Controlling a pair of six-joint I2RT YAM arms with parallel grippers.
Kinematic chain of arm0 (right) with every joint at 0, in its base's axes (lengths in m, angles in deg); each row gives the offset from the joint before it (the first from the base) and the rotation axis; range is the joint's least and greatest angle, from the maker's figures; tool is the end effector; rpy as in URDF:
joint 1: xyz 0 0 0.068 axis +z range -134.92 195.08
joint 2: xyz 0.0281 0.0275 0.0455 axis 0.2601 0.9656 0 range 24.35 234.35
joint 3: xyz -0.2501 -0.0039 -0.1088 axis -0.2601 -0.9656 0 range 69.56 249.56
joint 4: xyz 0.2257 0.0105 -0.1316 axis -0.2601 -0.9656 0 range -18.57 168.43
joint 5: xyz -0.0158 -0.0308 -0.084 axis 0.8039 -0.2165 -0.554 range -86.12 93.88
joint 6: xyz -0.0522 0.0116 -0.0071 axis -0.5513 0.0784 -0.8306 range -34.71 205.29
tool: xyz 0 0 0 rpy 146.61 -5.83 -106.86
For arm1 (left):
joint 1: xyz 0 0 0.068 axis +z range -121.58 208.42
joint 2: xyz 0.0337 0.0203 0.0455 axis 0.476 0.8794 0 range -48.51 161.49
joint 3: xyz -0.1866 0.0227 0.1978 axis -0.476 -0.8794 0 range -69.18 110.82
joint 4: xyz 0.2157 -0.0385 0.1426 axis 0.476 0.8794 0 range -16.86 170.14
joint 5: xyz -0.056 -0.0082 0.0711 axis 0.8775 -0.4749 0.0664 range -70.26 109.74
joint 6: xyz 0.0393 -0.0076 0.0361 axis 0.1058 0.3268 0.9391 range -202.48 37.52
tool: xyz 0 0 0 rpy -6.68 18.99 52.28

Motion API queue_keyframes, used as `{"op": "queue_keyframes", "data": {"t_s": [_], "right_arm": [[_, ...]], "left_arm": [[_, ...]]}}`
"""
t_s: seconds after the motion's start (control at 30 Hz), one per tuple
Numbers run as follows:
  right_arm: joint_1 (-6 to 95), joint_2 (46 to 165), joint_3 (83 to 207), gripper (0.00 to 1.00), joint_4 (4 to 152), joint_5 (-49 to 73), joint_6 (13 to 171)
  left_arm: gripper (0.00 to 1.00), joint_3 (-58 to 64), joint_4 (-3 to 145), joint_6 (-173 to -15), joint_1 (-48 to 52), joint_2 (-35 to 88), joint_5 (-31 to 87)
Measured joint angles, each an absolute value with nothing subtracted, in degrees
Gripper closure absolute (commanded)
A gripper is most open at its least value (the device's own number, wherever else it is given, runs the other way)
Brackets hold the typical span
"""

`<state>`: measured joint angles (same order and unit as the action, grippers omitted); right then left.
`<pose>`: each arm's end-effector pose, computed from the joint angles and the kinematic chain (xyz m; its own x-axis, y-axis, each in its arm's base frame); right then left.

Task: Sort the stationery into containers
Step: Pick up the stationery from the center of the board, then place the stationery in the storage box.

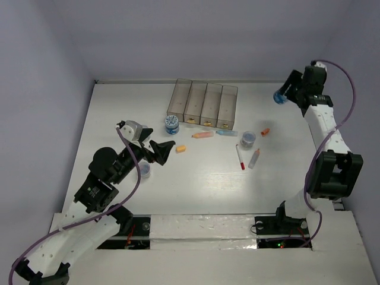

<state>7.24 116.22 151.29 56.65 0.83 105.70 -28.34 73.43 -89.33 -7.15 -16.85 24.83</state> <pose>0.3695 -0.0527 0.3353 -0.4278 0.4103 -0.8053 0.3522 0.8963 0.2696 0.1084 -0.0814 0.3673 0.0472 -0.1797 -0.9826 0.6610 0.7431 -0.1041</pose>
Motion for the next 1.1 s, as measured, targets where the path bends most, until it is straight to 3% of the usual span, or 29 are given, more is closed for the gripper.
{"op": "queue_keyframes", "data": {"t_s": [0.3,0.7,1.1], "right_arm": [[18.63,122.13,166.39,0.66,63.06,6.12,105.98],[26.89,151.59,194.13,0.63,55.28,5.29,99.32],[28.24,155.06,195.11,0.63,51.71,1.84,93.70]], "left_arm": [[0.01,-28.34,73.41,-89.36,-7.15,-16.30,24.41],[0.01,-28.34,73.41,-89.84,-7.06,-12.65,22.86],[0.01,-28.32,73.89,-90.47,-4.74,-6.60,22.66]]}}
